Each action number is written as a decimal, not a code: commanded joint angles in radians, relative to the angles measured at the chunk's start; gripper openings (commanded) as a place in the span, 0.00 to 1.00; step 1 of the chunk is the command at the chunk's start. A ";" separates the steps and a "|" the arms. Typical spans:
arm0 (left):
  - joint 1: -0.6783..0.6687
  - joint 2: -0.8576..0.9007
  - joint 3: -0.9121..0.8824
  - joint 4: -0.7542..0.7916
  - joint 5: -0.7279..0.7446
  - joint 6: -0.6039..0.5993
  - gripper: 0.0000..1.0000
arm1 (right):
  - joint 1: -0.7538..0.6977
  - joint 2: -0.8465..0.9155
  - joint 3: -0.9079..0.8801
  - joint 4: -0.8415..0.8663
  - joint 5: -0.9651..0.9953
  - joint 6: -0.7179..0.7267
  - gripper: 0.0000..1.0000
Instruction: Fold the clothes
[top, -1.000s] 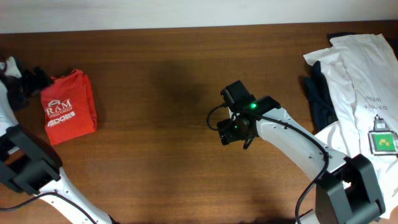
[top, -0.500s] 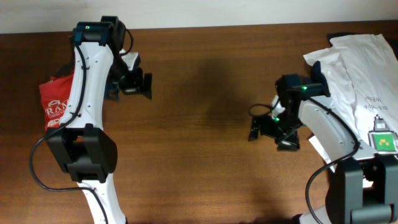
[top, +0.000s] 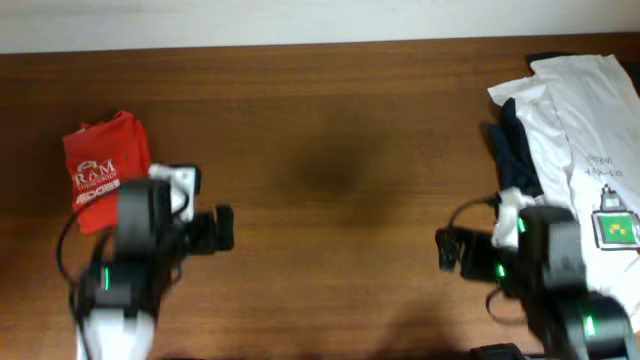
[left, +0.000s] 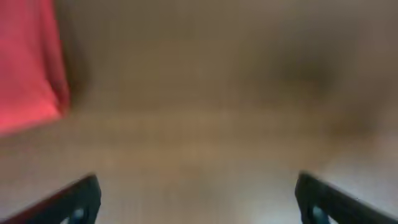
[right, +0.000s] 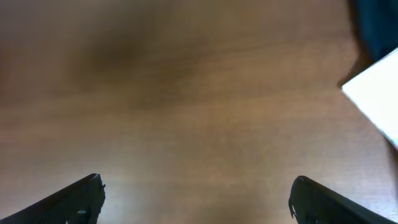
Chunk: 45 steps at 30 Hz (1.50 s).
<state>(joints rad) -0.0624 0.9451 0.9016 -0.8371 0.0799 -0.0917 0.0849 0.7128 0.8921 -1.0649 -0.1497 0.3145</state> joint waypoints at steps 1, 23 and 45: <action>0.003 -0.338 -0.216 0.113 -0.035 -0.021 0.99 | 0.000 -0.217 -0.076 0.026 0.030 0.019 0.99; 0.003 -0.608 -0.260 -0.026 -0.035 -0.020 0.99 | 0.000 -0.492 -0.177 0.175 0.174 -0.192 0.99; 0.003 -0.608 -0.260 -0.032 -0.035 -0.020 0.99 | 0.000 -0.709 -0.887 0.985 0.145 -0.378 0.99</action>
<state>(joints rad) -0.0624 0.3420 0.6449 -0.8677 0.0509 -0.1028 0.0849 0.0139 0.0101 -0.0734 0.0067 -0.0563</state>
